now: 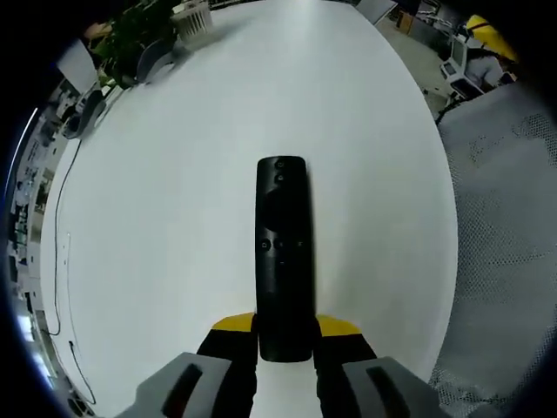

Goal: Press the specified remote control buttons in sequence, fully releasing each button before pressing the next.

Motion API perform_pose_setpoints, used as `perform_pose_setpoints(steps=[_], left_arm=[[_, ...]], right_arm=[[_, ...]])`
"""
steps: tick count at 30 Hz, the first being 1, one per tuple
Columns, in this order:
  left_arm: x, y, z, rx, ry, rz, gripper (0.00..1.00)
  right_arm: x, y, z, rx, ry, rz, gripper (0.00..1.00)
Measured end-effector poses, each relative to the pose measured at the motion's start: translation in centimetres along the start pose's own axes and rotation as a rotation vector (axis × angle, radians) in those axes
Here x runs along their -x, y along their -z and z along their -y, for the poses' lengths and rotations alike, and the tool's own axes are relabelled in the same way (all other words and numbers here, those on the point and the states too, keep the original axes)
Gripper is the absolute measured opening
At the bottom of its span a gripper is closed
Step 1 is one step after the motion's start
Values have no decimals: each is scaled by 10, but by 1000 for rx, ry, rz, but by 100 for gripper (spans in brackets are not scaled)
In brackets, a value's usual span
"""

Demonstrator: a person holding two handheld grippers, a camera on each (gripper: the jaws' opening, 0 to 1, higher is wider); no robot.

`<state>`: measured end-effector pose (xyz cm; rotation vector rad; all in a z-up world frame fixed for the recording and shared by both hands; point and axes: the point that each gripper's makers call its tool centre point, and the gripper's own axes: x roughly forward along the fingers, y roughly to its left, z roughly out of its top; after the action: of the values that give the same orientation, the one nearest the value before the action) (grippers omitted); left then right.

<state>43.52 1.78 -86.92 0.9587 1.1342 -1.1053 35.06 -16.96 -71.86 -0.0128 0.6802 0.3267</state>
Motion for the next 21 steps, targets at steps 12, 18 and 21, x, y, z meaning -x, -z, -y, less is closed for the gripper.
perform_pose_setpoints(steps=[12,18,21], left_arm=[[2,5,26,-19,4,4,24],[3,8,37,-25,7,29,24],[4,8,43,-25,10,39,24]], right_arm=[[0,-22,-49,97,-165,-21,0],[-3,-39,-70,97,-249,-44,0],[-6,-52,-72,103,-261,-45,0]])
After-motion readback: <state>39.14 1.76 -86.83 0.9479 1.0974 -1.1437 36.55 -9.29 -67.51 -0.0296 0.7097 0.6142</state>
